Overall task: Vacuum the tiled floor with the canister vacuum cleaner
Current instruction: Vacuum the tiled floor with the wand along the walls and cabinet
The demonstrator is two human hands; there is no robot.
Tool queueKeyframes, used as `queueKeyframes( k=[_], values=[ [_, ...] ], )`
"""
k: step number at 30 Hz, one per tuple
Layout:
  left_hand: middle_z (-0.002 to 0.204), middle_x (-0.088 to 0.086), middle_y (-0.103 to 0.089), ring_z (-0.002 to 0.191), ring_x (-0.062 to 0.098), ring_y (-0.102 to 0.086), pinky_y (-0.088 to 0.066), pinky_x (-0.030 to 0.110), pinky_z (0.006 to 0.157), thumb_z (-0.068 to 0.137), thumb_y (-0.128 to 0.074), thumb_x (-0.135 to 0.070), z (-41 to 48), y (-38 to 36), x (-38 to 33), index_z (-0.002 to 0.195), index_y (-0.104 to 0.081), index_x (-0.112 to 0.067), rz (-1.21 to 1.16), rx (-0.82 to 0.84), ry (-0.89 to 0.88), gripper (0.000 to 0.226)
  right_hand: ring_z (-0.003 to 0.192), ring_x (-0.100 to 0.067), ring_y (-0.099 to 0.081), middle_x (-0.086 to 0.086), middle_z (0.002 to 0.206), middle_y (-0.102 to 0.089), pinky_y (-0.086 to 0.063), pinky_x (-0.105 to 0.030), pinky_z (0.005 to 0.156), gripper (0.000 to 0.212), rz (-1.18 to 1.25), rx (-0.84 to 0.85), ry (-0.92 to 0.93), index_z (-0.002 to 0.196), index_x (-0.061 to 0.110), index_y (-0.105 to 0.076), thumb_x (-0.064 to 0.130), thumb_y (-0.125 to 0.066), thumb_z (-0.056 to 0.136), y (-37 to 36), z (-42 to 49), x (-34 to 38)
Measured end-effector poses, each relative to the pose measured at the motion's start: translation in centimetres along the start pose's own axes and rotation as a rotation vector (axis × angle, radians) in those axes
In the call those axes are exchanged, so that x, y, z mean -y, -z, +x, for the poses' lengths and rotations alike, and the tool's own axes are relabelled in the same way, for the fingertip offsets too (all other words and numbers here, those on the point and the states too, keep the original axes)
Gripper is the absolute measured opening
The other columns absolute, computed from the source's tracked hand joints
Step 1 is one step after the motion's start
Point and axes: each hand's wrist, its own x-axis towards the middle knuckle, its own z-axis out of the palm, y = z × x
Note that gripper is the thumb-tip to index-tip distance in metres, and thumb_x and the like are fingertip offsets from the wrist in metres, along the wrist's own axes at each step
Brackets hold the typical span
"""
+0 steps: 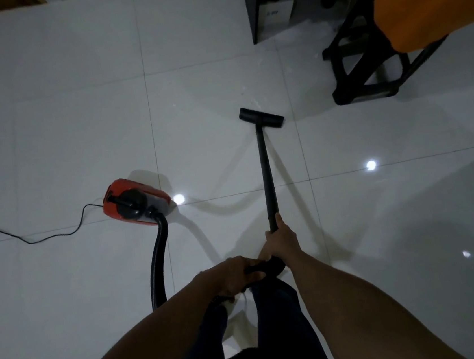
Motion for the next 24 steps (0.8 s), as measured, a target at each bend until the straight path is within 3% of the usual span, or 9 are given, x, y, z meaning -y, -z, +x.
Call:
queueKeyframes(
  k=[4,7,11,15,17,18,19,21,24],
  values=[
    [0.132,0.004,-0.062,0.102,0.018,-0.067,-0.052,0.033,0.093,0.103,-0.041,-0.05,3.6,0.0,-1.5,0.151,-0.035,-0.035,-0.002,-0.03,0.062,0.051,0.099,-0.024,-0.06,-0.013,0.131,-0.059,-0.049,-0.031,0.082,0.068,0.014,-0.005,-0.002,0.159,0.037,-0.011,0.024,-0.047,0.103,1.1,3.7,-0.8],
    [0.117,0.008,-0.067,0.051,0.003,-0.064,-0.059,0.043,0.084,0.101,-0.042,-0.052,5.9,0.6,-2.4,0.152,-0.034,-0.036,-0.067,-0.043,0.122,0.053,0.094,-0.023,-0.061,-0.012,0.125,-0.062,-0.053,-0.035,0.083,0.067,0.005,-0.005,0.008,0.158,0.039,-0.01,0.024,-0.046,0.103,2.0,6.3,-0.6],
    [0.109,0.003,-0.066,0.04,0.002,-0.056,-0.061,0.039,0.074,0.103,-0.042,-0.046,8.0,2.0,-3.6,0.151,-0.037,-0.032,-0.063,-0.057,0.12,0.05,0.091,-0.022,-0.059,-0.01,0.12,-0.062,-0.055,-0.039,0.084,0.067,-0.014,-0.022,0.014,0.157,0.043,-0.009,0.026,-0.045,0.104,3.2,8.3,0.5],
    [0.108,0.006,-0.068,0.056,0.005,-0.059,-0.053,0.035,0.082,0.105,-0.042,-0.042,9.4,3.5,-5.1,0.151,-0.038,-0.033,-0.064,-0.102,0.11,0.048,0.091,-0.022,-0.061,-0.01,0.121,-0.062,-0.055,-0.04,0.083,0.068,-0.025,0.003,0.023,0.157,0.042,-0.007,0.026,-0.044,0.103,4.7,10.4,1.5],
    [0.127,0.016,-0.064,0.095,0.032,-0.068,-0.043,0.044,0.1,0.105,-0.039,-0.041,9.9,4.5,-5.6,0.153,-0.034,-0.033,-0.052,-0.117,0.122,0.048,0.088,-0.022,-0.059,-0.01,0.12,-0.062,-0.055,-0.039,0.082,0.068,-0.041,0.006,0.03,0.158,0.041,-0.005,0.026,-0.044,0.104,5.5,11.3,2.7],
    [0.137,0.021,-0.056,0.117,0.044,-0.058,-0.039,0.05,0.106,0.106,-0.039,-0.041,10.1,5.1,-6.0,0.154,-0.033,-0.032,-0.059,-0.123,0.13,0.049,0.088,-0.022,-0.06,-0.01,0.119,-0.062,-0.055,-0.04,0.082,0.068,-0.045,0.002,0.032,0.158,0.042,-0.005,0.026,-0.044,0.104,6.0,11.9,3.4],
    [0.142,0.026,-0.05,0.126,0.049,-0.05,-0.037,0.052,0.108,0.106,-0.039,-0.041,10.2,5.7,-6.6,0.154,-0.032,-0.033,-0.07,-0.126,0.128,0.049,0.089,-0.023,-0.061,-0.01,0.119,-0.062,-0.056,-0.042,0.083,0.068,-0.045,-0.001,0.031,0.157,0.042,-0.005,0.027,-0.044,0.103,6.5,12.5,4.1],
    [0.136,0.025,-0.055,0.113,0.038,-0.06,-0.049,0.041,0.095,0.106,-0.039,-0.039,10.5,6.9,-7.6,0.154,-0.033,-0.031,-0.082,-0.132,0.107,0.048,0.09,-0.025,-0.062,-0.01,0.118,-0.062,-0.056,-0.042,0.082,0.068,-0.047,-0.005,0.029,0.157,0.043,-0.005,0.027,-0.044,0.103,7.6,13.4,5.3],
    [0.107,0.011,-0.065,0.059,0.013,-0.064,-0.051,0.019,0.059,0.105,-0.042,-0.041,11.6,8.9,-8.7,0.153,-0.036,-0.029,-0.108,-0.176,0.084,0.05,0.091,-0.025,-0.061,-0.01,0.123,-0.061,-0.055,-0.04,0.081,0.068,-0.049,-0.016,0.033,0.158,0.041,-0.007,0.026,-0.044,0.104,9.6,14.6,7.0]
  ],
)
